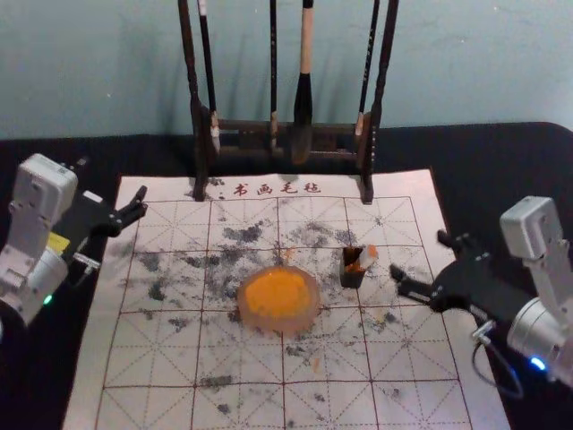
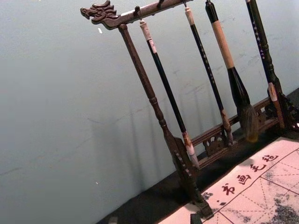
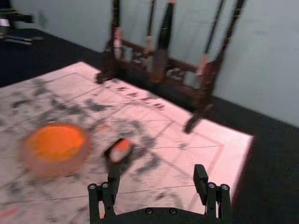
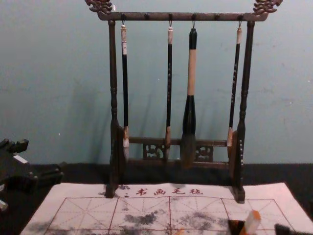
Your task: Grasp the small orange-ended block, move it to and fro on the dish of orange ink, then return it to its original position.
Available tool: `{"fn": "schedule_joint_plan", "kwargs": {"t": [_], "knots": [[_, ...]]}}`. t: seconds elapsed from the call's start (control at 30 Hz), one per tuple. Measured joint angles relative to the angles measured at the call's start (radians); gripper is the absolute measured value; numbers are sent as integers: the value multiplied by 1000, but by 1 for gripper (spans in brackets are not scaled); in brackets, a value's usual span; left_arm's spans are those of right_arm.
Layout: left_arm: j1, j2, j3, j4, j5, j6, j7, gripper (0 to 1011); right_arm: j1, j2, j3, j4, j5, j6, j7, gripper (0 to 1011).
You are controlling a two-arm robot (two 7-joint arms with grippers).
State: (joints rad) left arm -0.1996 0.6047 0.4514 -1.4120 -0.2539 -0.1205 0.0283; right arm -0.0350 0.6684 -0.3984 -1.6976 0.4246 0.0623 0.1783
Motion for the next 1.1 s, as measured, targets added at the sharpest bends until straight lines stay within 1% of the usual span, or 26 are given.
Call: {"fn": "schedule_joint_plan", "kwargs": {"t": [0.13,0.23,0.33,0.43,0.47,0.5,0.53,0.57,0.6,0.63,0.67,0.77,0.8,0.9,1.1], "knots": [[0,0,0,0,0,0,0,1002,-6,-6,-7,-20,13,20,31,1003],[0,0,0,0,0,0,0,1001,0,-27,-17,-31,21,43,54,1003],[0,0,0,0,0,0,0,1001,9,-49,-20,-32,25,67,56,1003],[0,0,0,0,0,0,0,1001,22,-82,-23,-31,26,106,40,1003],[0,0,0,0,0,0,0,1001,30,-103,-24,-29,27,130,26,1003],[0,0,0,0,0,0,0,1001,34,-114,-24,-27,29,143,19,1003],[0,0,0,0,0,0,0,1001,44,-138,-23,-21,36,171,5,1003],[0,0,0,0,0,0,0,1001,44,-138,-23,-21,36,171,5,1003],[0,0,0,0,0,0,0,1001,52,-157,-19,-16,43,197,-7,1003],[0,0,0,0,0,0,0,1001,56,-167,-17,-13,46,208,-14,1003],[0,0,0,0,0,0,0,1001,65,-187,-13,-6,51,228,-25,1003],[0,0,0,0,0,0,0,1001,77,-210,-7,3,58,255,-38,1003],[0,0,0,0,0,0,0,1001,85,-224,-2,8,60,271,-45,1003],[0,0,0,0,0,0,0,1001,96,-244,6,16,62,296,-55,1002],[0,0,0,0,0,0,0,1001,101,-260,22,19,71,337,-51,1003]]}}
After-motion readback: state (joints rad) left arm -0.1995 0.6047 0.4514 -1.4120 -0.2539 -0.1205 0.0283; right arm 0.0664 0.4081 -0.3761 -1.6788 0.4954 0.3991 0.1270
